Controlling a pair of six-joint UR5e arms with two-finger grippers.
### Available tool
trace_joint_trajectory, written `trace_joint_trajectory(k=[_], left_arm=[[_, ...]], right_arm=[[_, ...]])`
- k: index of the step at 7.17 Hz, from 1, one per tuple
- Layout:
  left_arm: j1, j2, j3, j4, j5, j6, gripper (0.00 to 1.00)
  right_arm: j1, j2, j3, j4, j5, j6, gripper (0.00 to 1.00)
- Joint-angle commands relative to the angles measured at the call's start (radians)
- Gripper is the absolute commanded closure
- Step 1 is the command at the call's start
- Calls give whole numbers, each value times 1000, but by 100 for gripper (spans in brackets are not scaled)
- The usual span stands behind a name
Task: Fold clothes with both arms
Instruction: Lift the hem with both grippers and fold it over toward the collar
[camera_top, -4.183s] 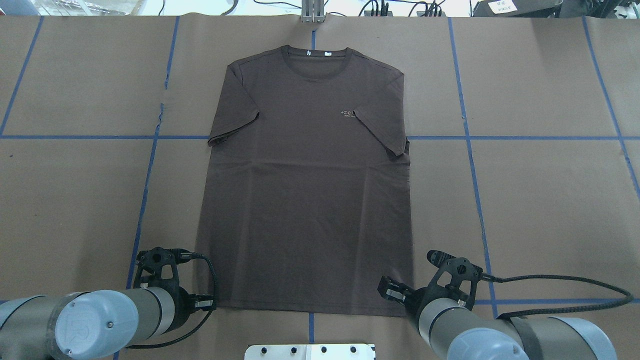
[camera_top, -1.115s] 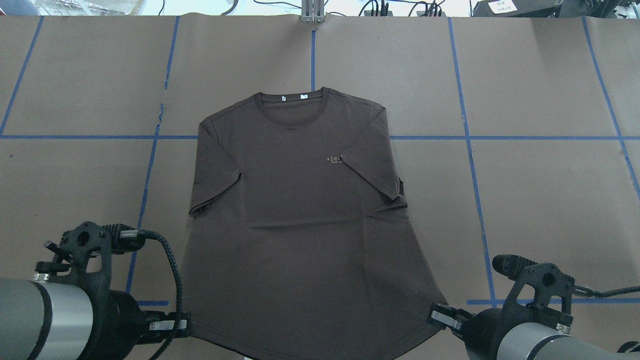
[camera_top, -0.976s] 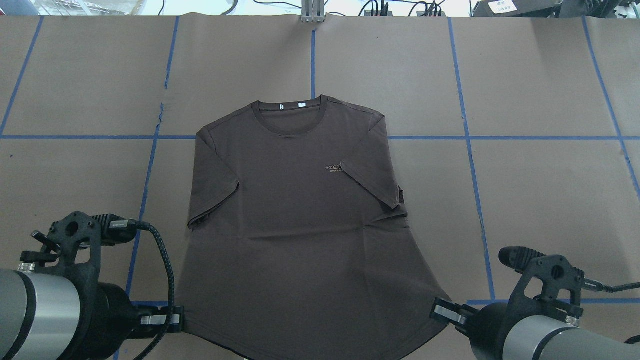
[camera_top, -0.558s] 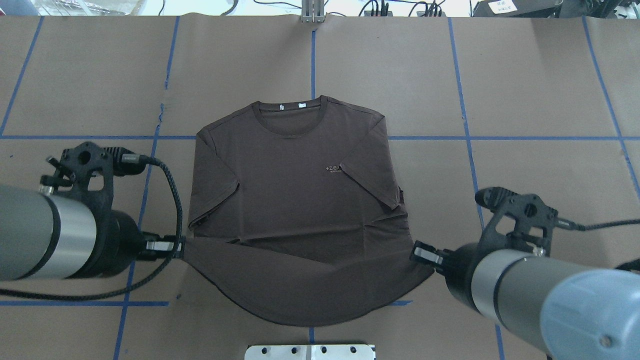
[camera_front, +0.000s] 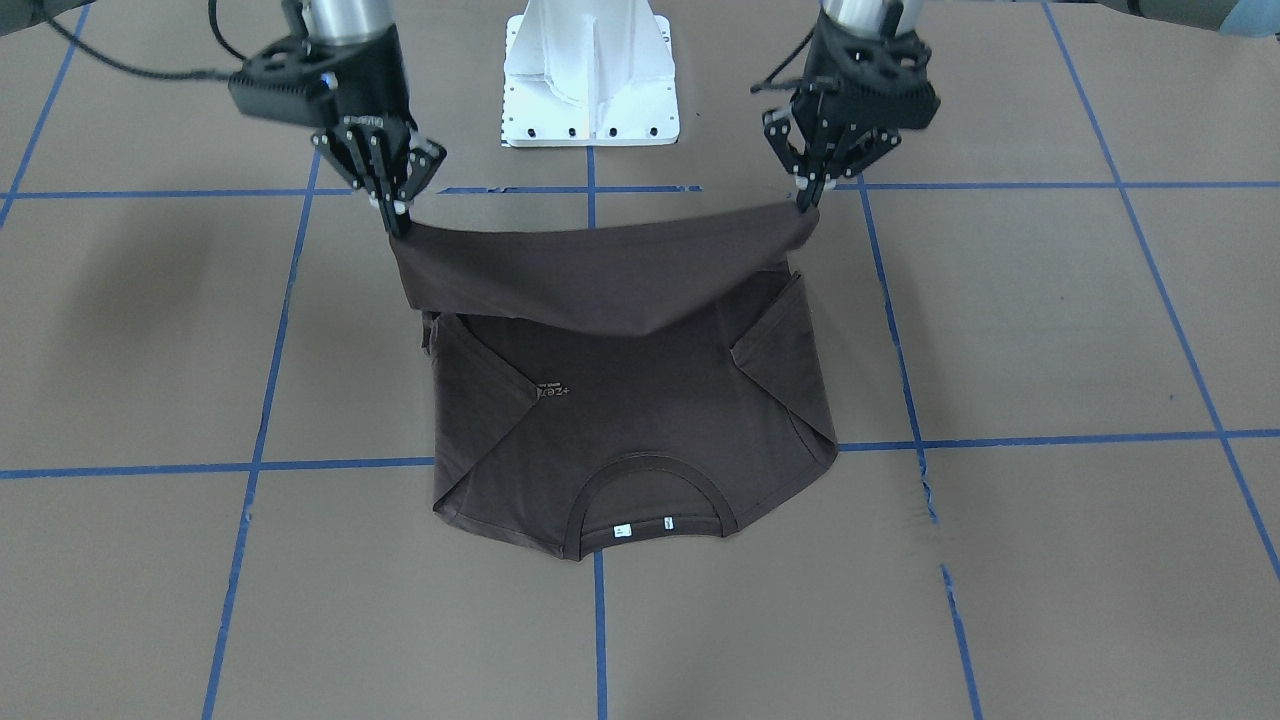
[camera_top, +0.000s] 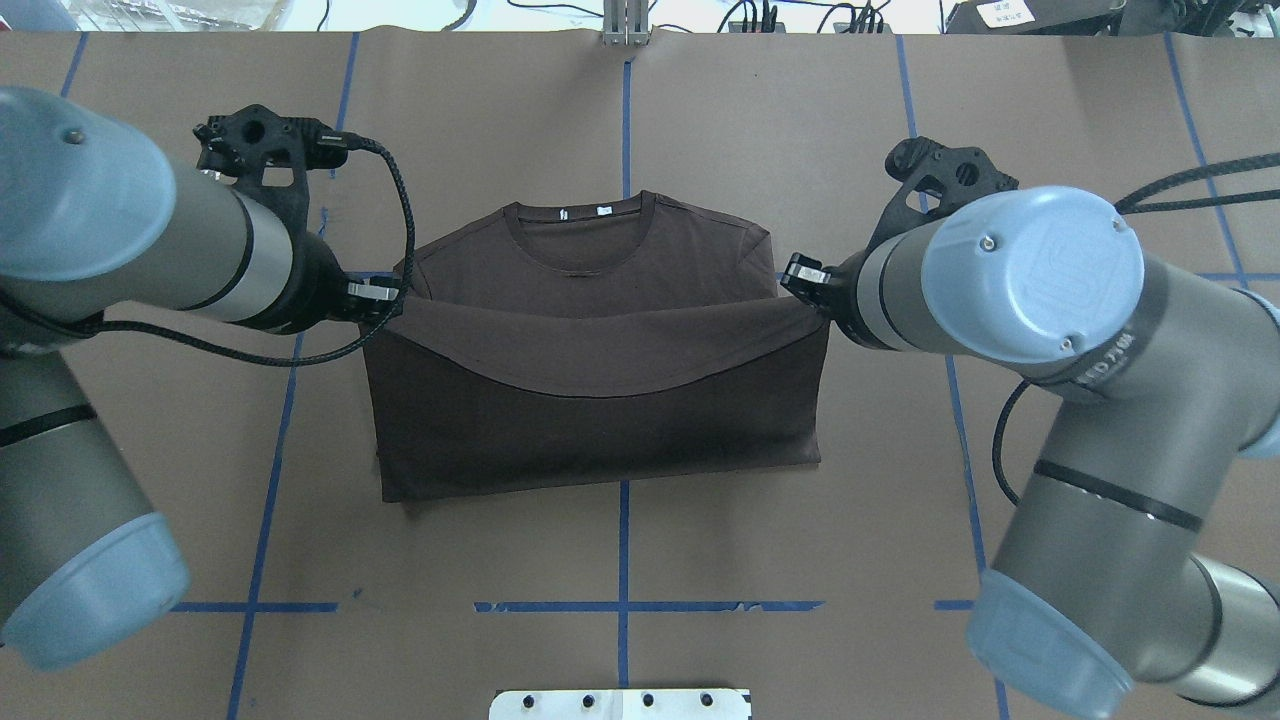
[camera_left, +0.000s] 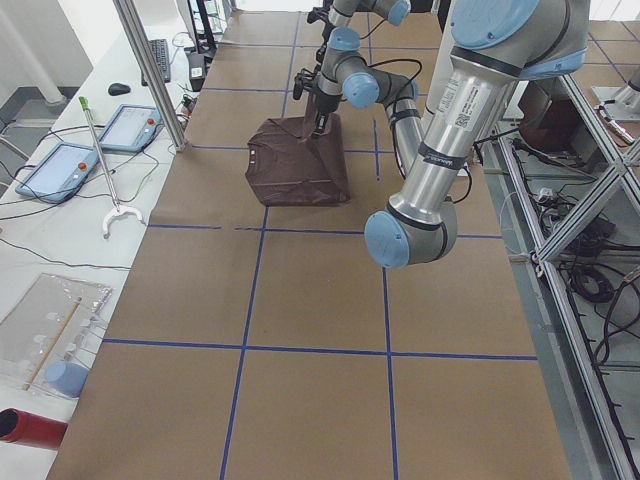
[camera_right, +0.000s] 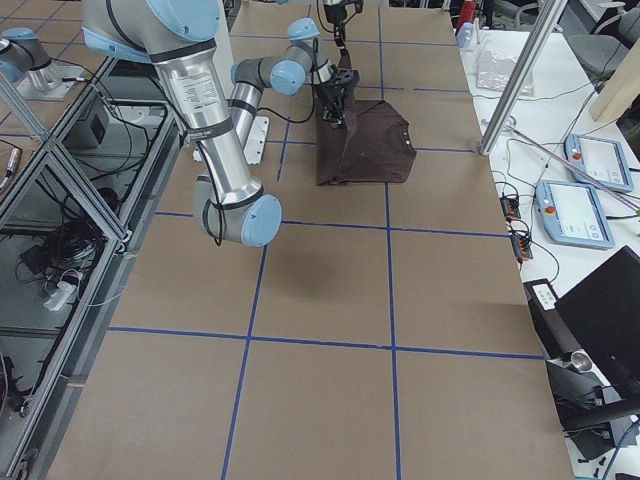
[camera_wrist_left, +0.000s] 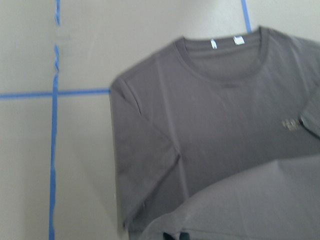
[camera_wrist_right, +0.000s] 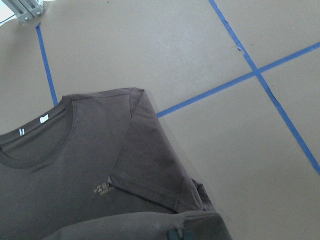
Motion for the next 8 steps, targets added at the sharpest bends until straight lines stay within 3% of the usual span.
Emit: trace_joint_trajectory(k=[1,3,5,6,8], left_arm=[[-48,-6,248,-249,4,33,100],[-57,-28,445,-413,51,53,100],[-56,-87,611,-513,55,54,100],[-56,-94,662,-562,56,54,100],[-56,-91,668,-569,56,54,100]], right_arm=[[51,34,-230,205,9,-36,100],[55,98,-423,331,6,-40,100],[75,101,-531,417,8,-40,100],[83,101,-556,430,9,-51,100],[86,101,-576,434,11,-54,100]])
